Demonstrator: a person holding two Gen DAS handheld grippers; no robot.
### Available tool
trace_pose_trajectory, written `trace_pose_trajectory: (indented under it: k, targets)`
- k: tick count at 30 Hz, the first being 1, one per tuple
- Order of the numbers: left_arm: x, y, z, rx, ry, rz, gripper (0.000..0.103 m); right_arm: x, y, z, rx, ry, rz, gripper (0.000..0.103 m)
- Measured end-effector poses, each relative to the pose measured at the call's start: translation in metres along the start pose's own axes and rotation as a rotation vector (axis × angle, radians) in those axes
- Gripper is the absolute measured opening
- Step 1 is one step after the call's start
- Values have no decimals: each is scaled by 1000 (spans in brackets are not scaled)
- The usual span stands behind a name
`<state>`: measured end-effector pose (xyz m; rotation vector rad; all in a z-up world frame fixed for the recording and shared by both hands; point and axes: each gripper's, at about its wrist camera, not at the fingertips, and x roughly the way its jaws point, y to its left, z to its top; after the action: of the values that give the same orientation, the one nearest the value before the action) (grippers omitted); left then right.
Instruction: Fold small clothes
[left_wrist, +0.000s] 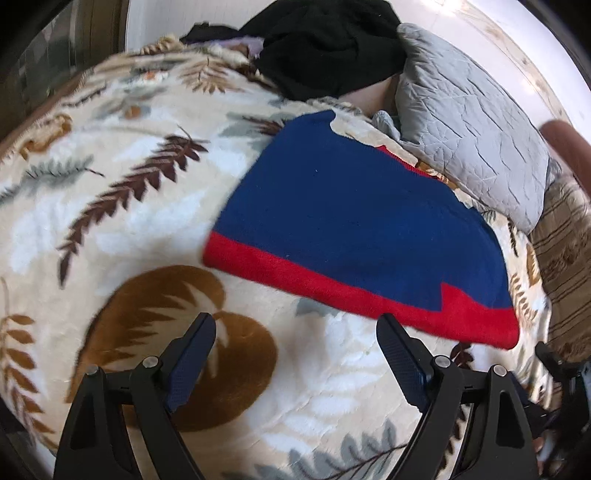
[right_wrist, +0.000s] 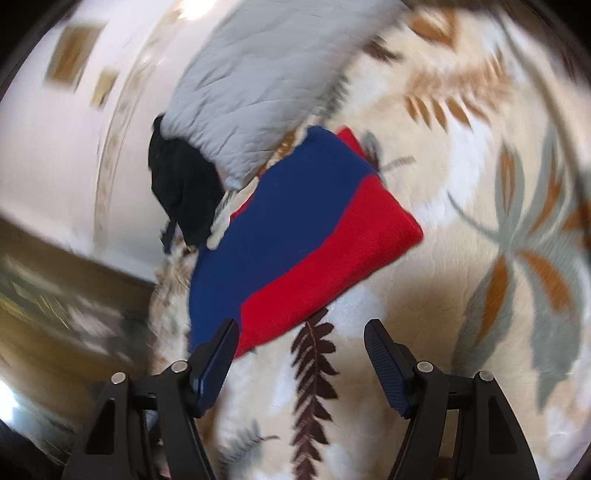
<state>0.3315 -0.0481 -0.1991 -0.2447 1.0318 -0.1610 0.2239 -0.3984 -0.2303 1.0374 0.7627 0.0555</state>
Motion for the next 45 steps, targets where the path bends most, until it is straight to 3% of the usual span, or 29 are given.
trace_pose_trajectory:
  k: [7,10,12,18,23,41,45]
  targets:
    - [15,6,7,-79,30,-29,89,17,-20,11,138,4,62,74]
    - [10,-1,9,-53,-28,24,89,19,-20,11,139,10,61,74]
    - [3,-7,9,-15,-78,67,89,18,-14,12,107,2,48,74]
    - [-16,-20,9,95,-197,146,89,7,38,-1,-195,-77,-51,74]
    - [-23,-22,9,124,-235,163,89,9,36,-4,-185,-62,-56,74]
    - [-25,-24,7,133,-236,168,89,1,32,-4,-163,-76,-36,74]
    - [-18,-22,8,111,-187,125,89,1,27,-2,-141,-73,-30,74]
